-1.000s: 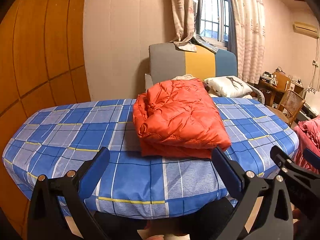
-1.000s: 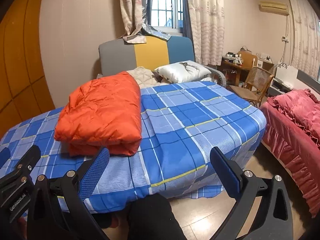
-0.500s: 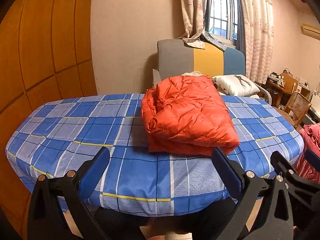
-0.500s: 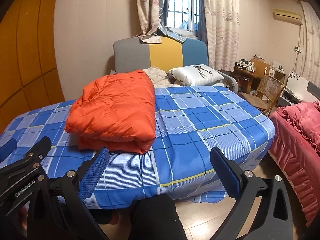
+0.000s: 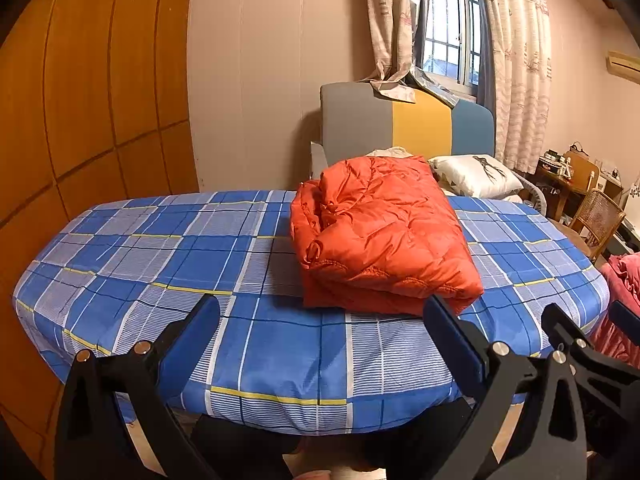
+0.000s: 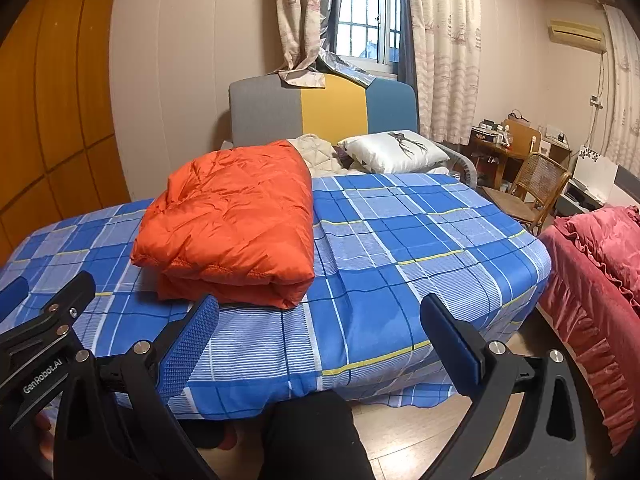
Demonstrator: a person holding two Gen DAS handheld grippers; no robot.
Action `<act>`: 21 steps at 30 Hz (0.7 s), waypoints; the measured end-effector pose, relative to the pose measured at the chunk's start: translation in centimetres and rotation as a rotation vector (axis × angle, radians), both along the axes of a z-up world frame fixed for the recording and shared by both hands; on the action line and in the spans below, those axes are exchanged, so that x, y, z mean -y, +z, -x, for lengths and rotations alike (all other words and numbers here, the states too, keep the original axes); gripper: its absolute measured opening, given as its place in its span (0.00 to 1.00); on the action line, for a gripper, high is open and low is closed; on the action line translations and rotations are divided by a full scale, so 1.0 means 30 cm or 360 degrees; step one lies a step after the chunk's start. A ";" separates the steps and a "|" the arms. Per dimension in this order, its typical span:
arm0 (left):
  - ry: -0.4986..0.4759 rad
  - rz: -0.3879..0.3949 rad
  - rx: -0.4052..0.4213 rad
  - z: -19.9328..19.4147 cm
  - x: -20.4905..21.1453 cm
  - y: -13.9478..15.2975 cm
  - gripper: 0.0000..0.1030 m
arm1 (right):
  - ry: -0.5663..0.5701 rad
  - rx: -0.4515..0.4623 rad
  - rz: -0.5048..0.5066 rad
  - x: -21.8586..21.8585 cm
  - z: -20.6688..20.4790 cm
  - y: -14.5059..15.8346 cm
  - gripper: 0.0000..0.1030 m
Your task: Fold large clothes
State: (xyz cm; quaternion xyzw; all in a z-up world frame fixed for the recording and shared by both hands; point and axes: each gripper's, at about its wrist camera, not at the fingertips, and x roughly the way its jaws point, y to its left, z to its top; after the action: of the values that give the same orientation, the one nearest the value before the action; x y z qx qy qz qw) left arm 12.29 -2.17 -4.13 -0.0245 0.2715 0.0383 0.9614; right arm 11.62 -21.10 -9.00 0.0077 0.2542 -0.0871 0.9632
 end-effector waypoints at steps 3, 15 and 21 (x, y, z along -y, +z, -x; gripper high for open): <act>0.0007 -0.0005 0.0001 0.000 -0.004 0.000 0.98 | 0.0001 -0.0013 -0.0006 0.001 -0.002 -0.003 0.97; 0.0022 -0.0018 0.0004 0.001 -0.007 -0.008 0.98 | 0.0004 -0.0015 -0.0011 0.004 -0.006 -0.013 0.97; 0.0022 -0.0006 0.0005 -0.001 -0.012 -0.007 0.98 | 0.0005 -0.0014 -0.0005 0.004 -0.004 -0.019 0.97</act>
State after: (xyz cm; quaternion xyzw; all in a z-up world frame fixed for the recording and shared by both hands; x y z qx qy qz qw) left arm 12.33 -1.81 -4.35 -0.0247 0.2697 0.0453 0.9616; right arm 11.74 -21.23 -9.58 0.0085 0.2587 -0.0852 0.9622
